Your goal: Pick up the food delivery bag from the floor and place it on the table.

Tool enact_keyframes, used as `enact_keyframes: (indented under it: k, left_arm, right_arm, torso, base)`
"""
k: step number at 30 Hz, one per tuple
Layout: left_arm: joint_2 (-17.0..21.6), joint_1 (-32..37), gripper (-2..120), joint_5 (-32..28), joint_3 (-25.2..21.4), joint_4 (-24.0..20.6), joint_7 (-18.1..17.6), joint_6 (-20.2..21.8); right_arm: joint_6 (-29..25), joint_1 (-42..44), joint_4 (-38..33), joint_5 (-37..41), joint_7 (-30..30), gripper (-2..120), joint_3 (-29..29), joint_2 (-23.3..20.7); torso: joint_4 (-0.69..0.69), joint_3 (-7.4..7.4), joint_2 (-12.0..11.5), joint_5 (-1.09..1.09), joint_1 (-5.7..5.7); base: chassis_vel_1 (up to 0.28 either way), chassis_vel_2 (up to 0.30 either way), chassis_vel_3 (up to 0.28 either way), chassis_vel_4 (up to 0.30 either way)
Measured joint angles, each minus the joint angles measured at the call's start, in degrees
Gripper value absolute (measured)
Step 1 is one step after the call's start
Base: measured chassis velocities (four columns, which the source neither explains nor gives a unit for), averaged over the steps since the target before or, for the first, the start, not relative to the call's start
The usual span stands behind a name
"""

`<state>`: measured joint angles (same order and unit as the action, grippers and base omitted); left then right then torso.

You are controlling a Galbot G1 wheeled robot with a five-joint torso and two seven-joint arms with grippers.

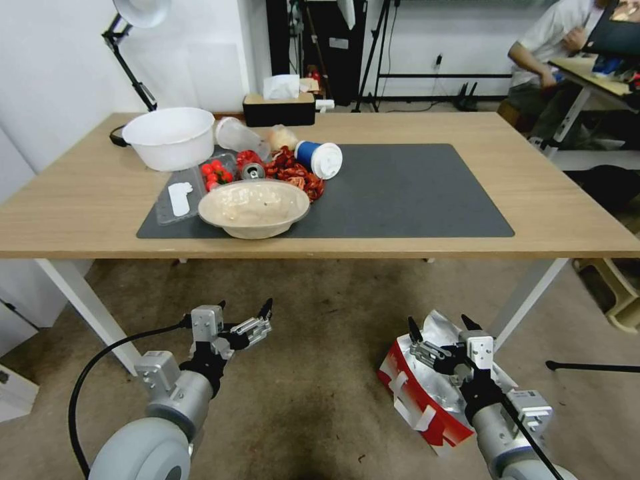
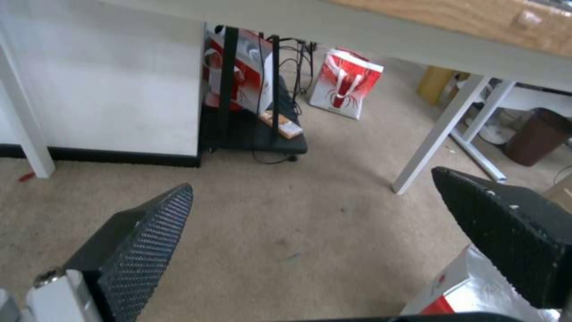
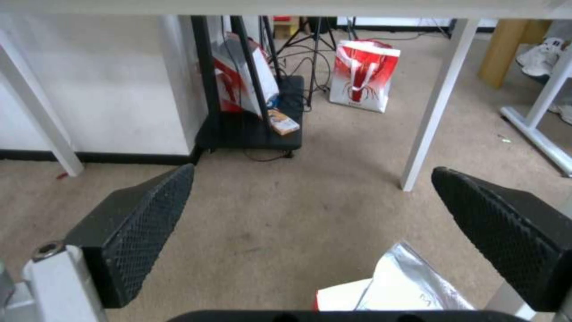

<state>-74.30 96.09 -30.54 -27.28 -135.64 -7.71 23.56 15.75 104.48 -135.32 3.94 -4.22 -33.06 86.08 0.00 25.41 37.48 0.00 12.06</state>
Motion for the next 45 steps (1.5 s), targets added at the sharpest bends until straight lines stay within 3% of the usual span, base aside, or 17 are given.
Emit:
enact_keyframes:
  k: [45]
  left_arm:
    - [-0.3,0.7,97,1.3,-0.1,-0.6,1.2,0.1]
  right_arm:
    - [-0.3,0.6,-0.6,-0.1,-0.1,100,-0.1,0.0]
  torso:
    - [0.00,-6.37,-10.4,0.00,-4.04]
  base:
    - [0.000,0.000,0.000,0.000]
